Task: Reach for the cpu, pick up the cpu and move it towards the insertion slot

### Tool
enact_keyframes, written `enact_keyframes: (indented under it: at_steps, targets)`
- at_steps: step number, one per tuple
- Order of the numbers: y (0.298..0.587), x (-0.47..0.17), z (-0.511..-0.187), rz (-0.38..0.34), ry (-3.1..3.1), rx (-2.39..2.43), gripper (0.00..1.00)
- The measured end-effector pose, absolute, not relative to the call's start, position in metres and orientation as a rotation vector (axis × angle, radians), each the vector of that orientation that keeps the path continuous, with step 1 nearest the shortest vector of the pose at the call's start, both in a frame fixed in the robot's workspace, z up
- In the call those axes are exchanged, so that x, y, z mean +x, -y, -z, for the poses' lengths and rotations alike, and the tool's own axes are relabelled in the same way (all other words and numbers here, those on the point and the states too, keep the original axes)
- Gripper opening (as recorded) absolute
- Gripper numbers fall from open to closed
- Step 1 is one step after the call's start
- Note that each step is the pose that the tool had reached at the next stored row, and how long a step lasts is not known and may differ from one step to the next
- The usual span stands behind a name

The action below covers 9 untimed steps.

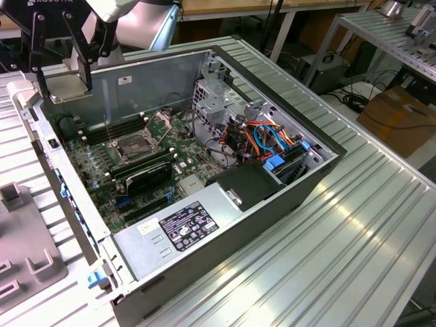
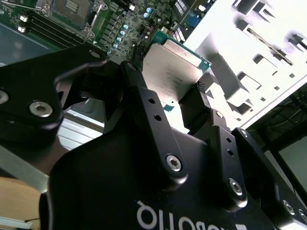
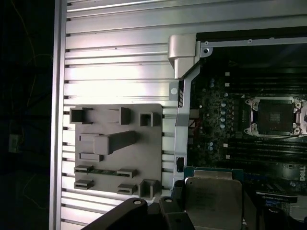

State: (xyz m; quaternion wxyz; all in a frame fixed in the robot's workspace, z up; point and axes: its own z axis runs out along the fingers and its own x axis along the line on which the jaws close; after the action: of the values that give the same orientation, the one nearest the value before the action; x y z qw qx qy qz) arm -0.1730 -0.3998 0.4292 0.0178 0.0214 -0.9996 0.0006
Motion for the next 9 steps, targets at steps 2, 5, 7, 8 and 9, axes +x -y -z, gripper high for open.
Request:
enact_keyframes:
  at_steps: [2,5,7,8,9]
  targets:
    - [0.399,-0.171,-0.429,-0.003,3.105,0.067,0.55]
    - [0.397,-0.166,-0.429,-0.007,3.105,0.066,0.55]
    - [0.395,-0.161,-0.429,-0.010,3.104,0.066,0.55]
    - [0.395,-0.160,-0.429,-0.011,3.104,0.066,0.55]
    - [0.393,-0.157,-0.429,-0.014,3.103,0.066,0.55]
